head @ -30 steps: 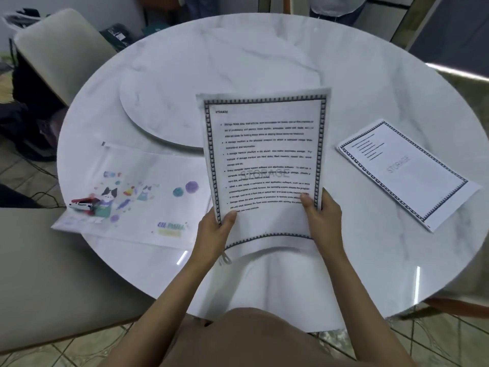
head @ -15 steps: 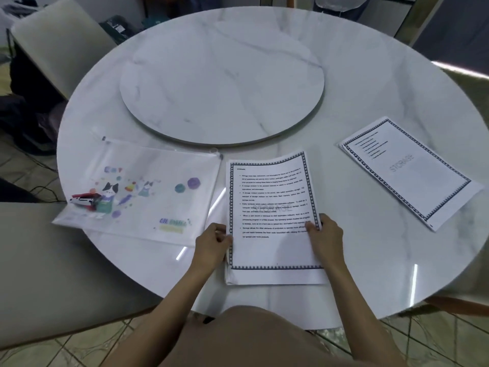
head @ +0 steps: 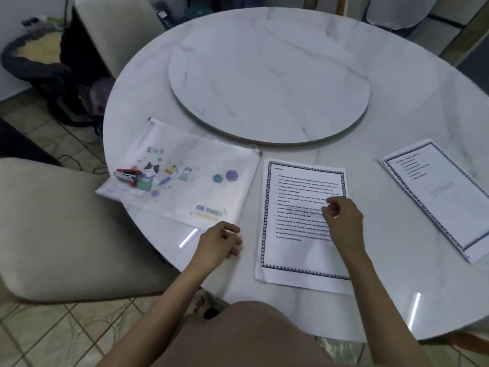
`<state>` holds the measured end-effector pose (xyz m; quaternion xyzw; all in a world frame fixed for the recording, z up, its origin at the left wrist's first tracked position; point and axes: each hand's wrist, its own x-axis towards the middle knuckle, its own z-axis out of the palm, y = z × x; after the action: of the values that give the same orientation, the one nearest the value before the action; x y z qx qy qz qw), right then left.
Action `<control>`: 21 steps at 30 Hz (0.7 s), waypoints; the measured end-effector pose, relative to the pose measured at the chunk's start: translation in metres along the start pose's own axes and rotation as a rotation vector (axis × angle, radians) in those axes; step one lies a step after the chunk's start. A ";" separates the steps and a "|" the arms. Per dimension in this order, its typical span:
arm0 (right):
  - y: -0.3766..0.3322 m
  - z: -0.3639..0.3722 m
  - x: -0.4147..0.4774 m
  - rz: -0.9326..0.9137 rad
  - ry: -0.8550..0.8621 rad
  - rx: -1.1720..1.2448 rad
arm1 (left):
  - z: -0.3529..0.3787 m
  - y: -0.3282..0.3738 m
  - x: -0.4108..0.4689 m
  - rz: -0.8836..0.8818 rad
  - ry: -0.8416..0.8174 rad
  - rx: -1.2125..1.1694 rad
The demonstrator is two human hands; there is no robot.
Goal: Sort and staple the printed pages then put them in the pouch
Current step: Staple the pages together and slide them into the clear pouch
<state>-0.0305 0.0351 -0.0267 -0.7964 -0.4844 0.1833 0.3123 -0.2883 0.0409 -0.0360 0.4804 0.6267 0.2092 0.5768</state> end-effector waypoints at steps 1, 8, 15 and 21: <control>-0.012 0.009 0.003 -0.032 -0.037 0.009 | -0.007 -0.002 0.000 -0.006 0.004 -0.002; -0.100 0.087 0.018 -0.274 -0.264 -0.017 | -0.065 -0.022 -0.001 -0.038 0.034 -0.040; -0.192 0.178 0.022 -0.499 -0.434 0.011 | -0.118 -0.030 0.004 -0.004 0.102 -0.062; -0.256 0.239 0.013 -0.661 -0.628 -0.105 | -0.142 -0.025 0.009 0.041 0.084 0.013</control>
<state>-0.3348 0.2092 -0.0297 -0.5195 -0.7924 0.2816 0.1511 -0.4278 0.0787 -0.0256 0.4875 0.6417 0.2368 0.5426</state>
